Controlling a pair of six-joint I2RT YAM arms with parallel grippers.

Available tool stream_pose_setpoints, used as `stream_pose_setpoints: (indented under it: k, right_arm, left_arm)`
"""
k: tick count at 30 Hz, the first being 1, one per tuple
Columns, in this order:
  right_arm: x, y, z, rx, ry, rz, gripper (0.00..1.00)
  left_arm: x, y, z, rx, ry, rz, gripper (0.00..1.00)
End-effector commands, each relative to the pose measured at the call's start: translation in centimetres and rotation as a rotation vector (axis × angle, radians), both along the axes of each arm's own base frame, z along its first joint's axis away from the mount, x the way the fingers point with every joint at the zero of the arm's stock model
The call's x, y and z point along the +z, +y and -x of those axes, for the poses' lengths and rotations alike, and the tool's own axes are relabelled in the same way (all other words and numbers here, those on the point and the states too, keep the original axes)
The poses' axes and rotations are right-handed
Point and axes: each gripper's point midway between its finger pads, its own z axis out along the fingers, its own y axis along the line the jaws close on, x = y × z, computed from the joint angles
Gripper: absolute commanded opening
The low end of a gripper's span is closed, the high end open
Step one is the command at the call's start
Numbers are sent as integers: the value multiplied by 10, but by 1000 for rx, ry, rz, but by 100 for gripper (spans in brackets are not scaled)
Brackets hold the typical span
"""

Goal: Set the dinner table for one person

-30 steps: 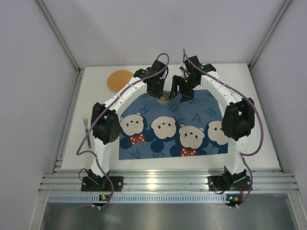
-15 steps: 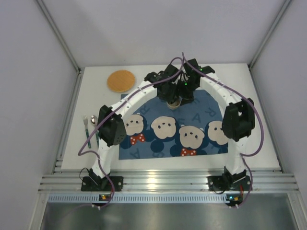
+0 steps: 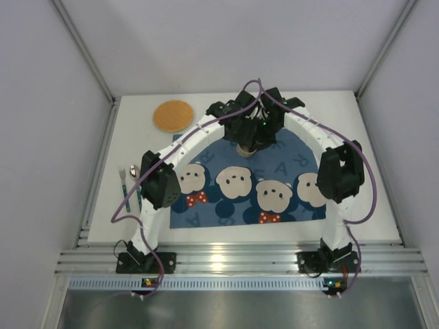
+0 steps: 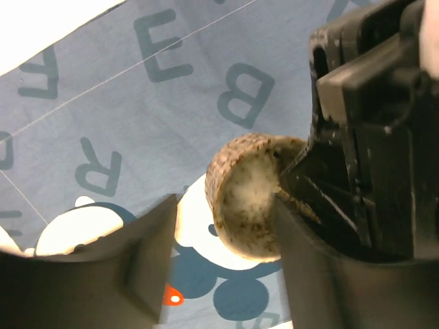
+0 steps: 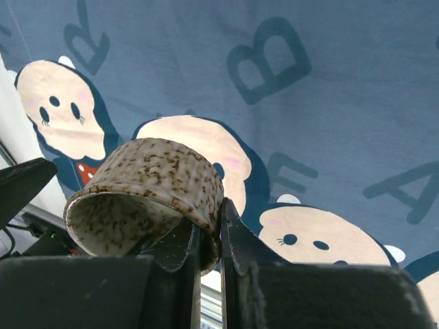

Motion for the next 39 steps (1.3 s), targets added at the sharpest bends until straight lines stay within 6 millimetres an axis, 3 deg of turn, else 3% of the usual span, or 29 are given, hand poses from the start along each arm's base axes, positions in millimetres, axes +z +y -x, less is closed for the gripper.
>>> stream_pose_setpoints:
  k: [1, 2, 5, 7, 10, 11, 14, 20, 24, 31, 35, 39]
  right_arm:
    - [14, 0, -17, -26, -83, -10, 0]
    - [13, -3, -19, -30, -83, -7, 0]
    - [11, -19, -29, -65, -85, 6, 0]
    - [8, -33, -35, -97, -82, 30, 0]
    - [-1, -73, -48, -188, -59, 77, 0]
    - [-8, -94, -56, -233, -46, 96, 0]
    - [-22, -143, -74, -357, -31, 168, 0]
    - [-50, -201, -90, -466, 6, 321, 0]
    - [-65, -209, -89, -480, 38, 338, 0]
    - [-88, -209, -97, -495, 52, 338, 0]
    - [-88, -202, -99, -497, 46, 294, 0]
    - [-73, -195, -96, -501, 27, 248, 0]
  left_arm:
    - [25, 1, -9, 39, -67, 22, 66]
    - [26, 6, -11, 51, -72, 20, 79]
    - [29, 20, -21, 93, -77, 22, 90]
    - [35, 34, -28, 138, -90, 24, 93]
    - [31, 76, -42, 249, -67, 40, 94]
    - [31, 81, -44, 272, -66, 55, 94]
    - [33, 106, -43, 318, -58, 49, 94]
    - [31, 144, -37, 381, -51, 22, 94]
    - [48, 152, -44, 389, -59, 169, 95]
    - [32, 193, -54, 489, -22, 192, 98]
    - [21, 222, -61, 556, -1, 228, 98]
    - [22, 253, -69, 620, -10, 229, 98]
